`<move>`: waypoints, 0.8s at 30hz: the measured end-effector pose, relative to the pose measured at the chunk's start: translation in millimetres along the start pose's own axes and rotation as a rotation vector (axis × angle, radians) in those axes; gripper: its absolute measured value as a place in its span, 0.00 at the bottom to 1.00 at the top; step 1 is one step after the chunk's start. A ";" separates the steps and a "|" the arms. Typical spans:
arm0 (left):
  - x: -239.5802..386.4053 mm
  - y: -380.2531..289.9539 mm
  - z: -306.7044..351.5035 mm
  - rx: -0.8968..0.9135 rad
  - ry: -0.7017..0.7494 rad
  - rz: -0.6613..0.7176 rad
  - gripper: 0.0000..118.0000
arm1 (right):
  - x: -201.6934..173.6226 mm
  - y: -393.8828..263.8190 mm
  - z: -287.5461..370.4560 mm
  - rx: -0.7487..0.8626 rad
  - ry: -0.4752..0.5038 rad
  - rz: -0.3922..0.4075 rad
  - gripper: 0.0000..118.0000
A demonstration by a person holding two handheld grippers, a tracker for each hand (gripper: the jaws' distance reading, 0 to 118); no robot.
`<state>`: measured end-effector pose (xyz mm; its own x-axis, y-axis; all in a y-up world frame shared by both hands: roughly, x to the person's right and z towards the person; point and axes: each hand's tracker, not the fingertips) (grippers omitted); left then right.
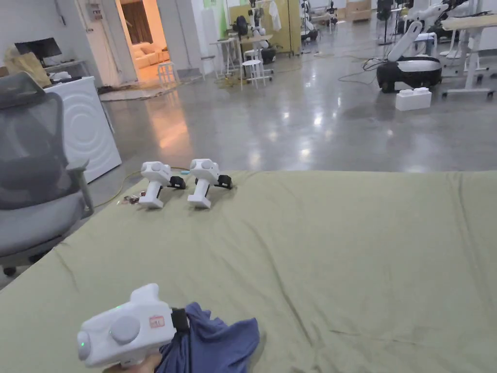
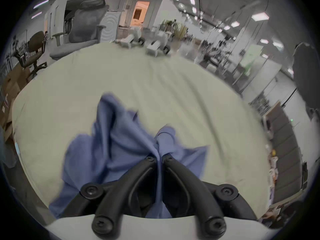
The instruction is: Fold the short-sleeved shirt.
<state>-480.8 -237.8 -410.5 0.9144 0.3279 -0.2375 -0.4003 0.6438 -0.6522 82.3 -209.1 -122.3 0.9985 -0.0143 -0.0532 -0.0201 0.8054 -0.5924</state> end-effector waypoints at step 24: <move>457.9 -394.4 11.6 -0.536 -0.879 -0.751 0.08 | 68.6 -52.3 71.9 -0.001 -0.227 -0.209 0.03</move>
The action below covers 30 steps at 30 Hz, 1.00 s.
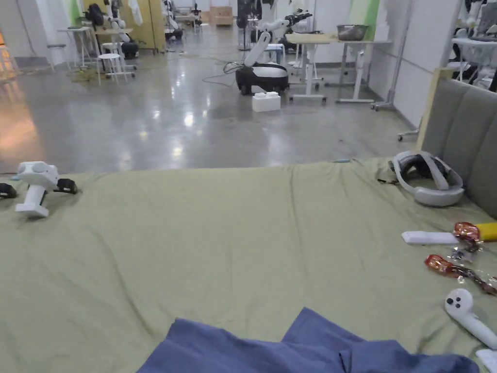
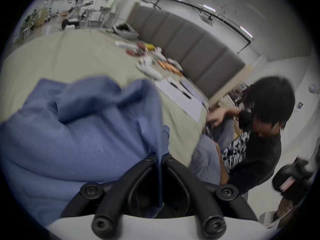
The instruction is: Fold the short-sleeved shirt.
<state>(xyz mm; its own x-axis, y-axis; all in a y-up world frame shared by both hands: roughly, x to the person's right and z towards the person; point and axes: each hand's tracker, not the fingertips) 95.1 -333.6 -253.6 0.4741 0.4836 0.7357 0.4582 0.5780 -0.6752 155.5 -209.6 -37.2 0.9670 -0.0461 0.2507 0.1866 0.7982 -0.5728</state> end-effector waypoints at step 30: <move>105.8 -147.0 461.6 0.905 1.093 -0.184 0.01 | -75.9 74.3 65.2 0.490 0.230 0.168 0.03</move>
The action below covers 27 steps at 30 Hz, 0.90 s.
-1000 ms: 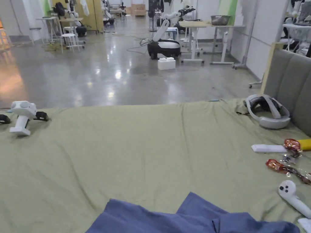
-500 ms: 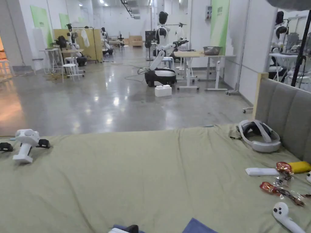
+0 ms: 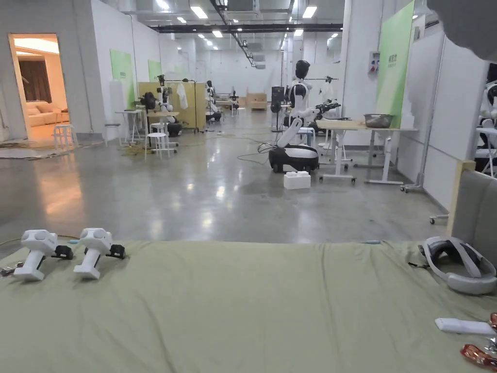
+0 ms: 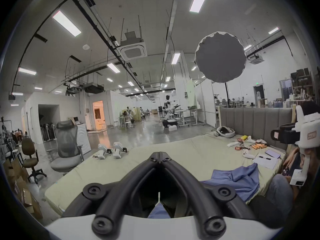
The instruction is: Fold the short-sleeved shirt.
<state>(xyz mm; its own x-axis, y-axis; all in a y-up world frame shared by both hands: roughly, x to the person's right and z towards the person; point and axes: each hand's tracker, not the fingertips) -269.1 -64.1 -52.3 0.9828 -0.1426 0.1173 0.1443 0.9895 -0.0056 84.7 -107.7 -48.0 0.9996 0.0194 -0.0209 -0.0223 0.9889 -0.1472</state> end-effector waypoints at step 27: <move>69.0 -195.1 -426.5 -0.860 -0.339 0.114 0.82 | 74.8 -77.0 -23.6 -0.336 -0.175 -0.150 0.03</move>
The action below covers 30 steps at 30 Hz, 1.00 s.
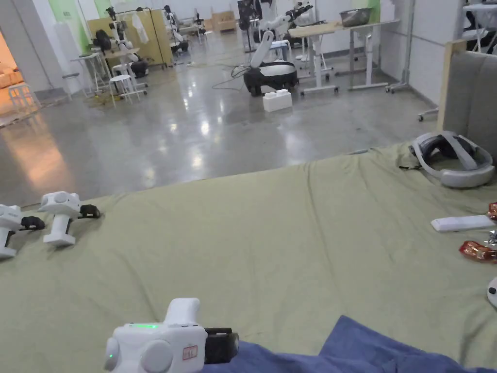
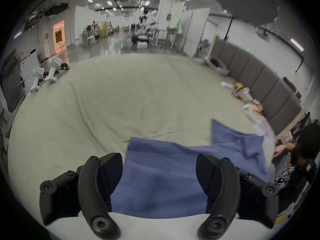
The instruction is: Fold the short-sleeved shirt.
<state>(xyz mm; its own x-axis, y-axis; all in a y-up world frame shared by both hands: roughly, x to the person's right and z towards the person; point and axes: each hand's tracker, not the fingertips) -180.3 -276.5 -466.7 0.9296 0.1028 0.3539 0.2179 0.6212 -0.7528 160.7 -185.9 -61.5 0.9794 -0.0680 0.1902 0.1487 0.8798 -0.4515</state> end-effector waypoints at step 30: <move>12.6 8.9 -103.5 -0.279 0.138 -0.040 0.17 | 153.4 6.3 -293.9 -0.490 -0.050 -0.026 0.90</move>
<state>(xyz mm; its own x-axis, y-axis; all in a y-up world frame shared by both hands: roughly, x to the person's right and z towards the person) -135.9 -350.1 -526.3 0.9461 -0.0361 0.3218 0.3104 0.3837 -0.8697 352.1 -329.1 -291.4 0.9684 -0.0539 0.2435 0.2321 0.5523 -0.8007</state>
